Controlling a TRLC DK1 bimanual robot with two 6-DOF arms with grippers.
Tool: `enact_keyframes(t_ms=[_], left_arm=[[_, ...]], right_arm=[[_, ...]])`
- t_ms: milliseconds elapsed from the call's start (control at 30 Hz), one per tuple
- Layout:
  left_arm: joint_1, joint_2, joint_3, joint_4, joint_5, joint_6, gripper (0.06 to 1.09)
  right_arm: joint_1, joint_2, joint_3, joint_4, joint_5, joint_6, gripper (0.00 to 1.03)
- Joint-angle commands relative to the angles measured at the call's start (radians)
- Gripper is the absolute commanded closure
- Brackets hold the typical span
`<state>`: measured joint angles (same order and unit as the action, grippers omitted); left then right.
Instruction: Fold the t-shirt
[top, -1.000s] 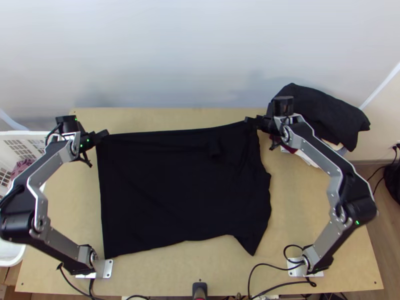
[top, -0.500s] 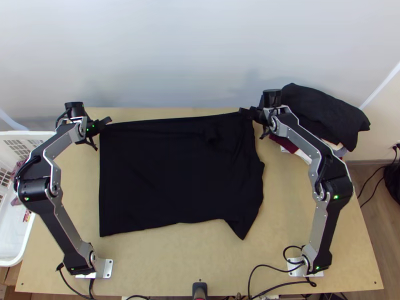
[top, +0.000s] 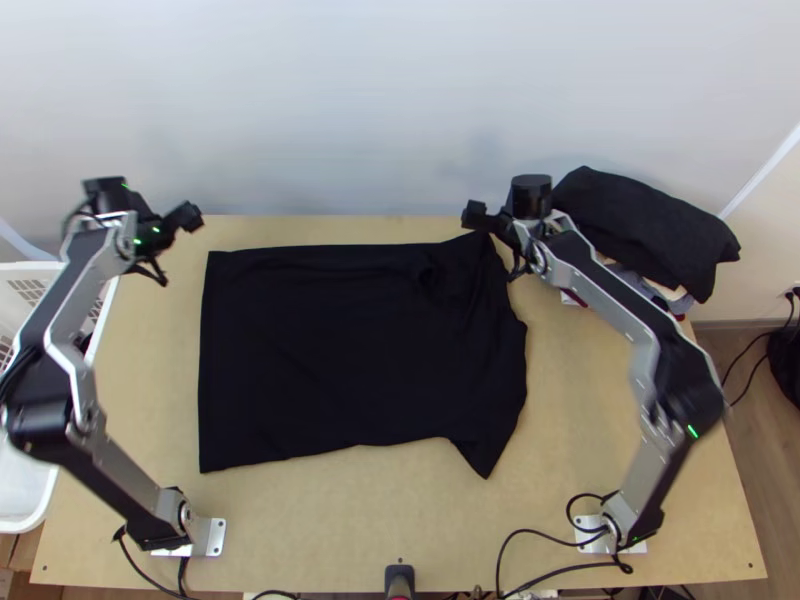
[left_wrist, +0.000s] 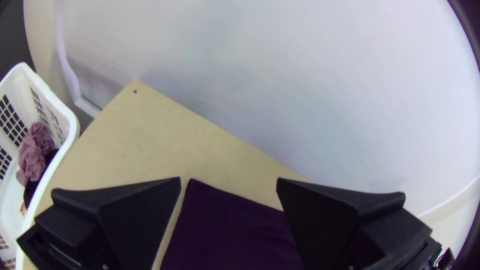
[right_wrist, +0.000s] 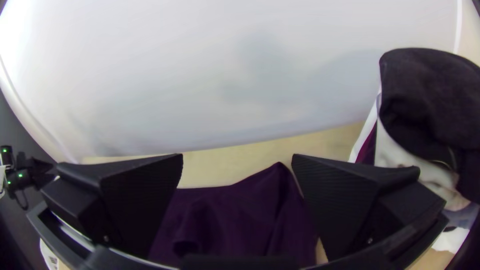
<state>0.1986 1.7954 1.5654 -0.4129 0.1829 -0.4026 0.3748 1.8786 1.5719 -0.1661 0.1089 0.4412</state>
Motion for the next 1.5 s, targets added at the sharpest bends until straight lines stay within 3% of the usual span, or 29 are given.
enact_keyframes(t_ms=[0, 233, 400, 467, 567, 667, 733, 933, 1000, 1067, 1100, 1333, 1467], left_arm=[[-0.004, -0.140, -0.041, -0.046, 0.020, 0.025, 0.15], [-0.005, -0.380, -0.073, -0.150, 0.020, 0.096, 0.15], [-0.001, -0.488, -0.111, -0.196, 0.020, 0.107, 0.15], [-0.004, -0.522, -0.131, -0.207, 0.021, 0.107, 0.15], [-0.005, -0.561, -0.151, -0.227, 0.020, 0.105, 0.15], [-0.007, -0.585, -0.157, -0.247, 0.020, 0.105, 0.15], [-0.007, -0.594, -0.157, -0.264, 0.020, 0.105, 0.15], [-0.007, -0.623, -0.154, -0.310, 0.016, 0.105, 0.15], [-0.007, -0.633, -0.154, -0.319, 0.013, 0.105, 0.15], [-0.007, -0.642, -0.151, -0.328, 0.010, 0.105, 0.15], [-0.007, -0.646, -0.151, -0.333, 0.009, 0.105, 0.15], [-0.005, -0.665, -0.153, -0.357, 0.000, 0.105, 0.15], [-0.005, -0.673, -0.159, -0.365, -0.011, 0.105, 0.15]], right_arm=[[0.039, -0.214, -0.089, -0.024, 0.003, 0.070, 0.03], [0.087, -0.612, -0.332, -0.182, -0.034, 0.163, 0.03], [0.055, -0.820, -0.501, -0.351, -0.057, 0.175, 0.07], [0.010, -0.874, -0.558, -0.418, -0.146, 0.191, 0.15], [-0.071, -0.931, -0.641, -0.516, -0.284, 0.217, 0.16], [-0.168, -0.928, -0.693, -0.644, -0.488, 0.252, 0.15], [-0.169, -0.947, -0.734, -0.681, -0.509, 0.240, 0.15], [-0.201, -0.929, -0.828, -0.731, -0.548, 0.217, 0.16], [-0.200, -0.915, -0.862, -0.724, -0.552, 0.211, 0.27], [-0.217, -0.906, -0.888, -0.691, -0.552, 0.208, 0.49], [-0.229, -0.904, -0.905, -0.668, -0.552, 0.206, 0.55], [-0.260, -0.753, -0.954, -0.632, -0.574, 0.108, 0.55], [-0.266, -0.679, -0.954, -0.575, -0.575, 0.099, 0.55]])
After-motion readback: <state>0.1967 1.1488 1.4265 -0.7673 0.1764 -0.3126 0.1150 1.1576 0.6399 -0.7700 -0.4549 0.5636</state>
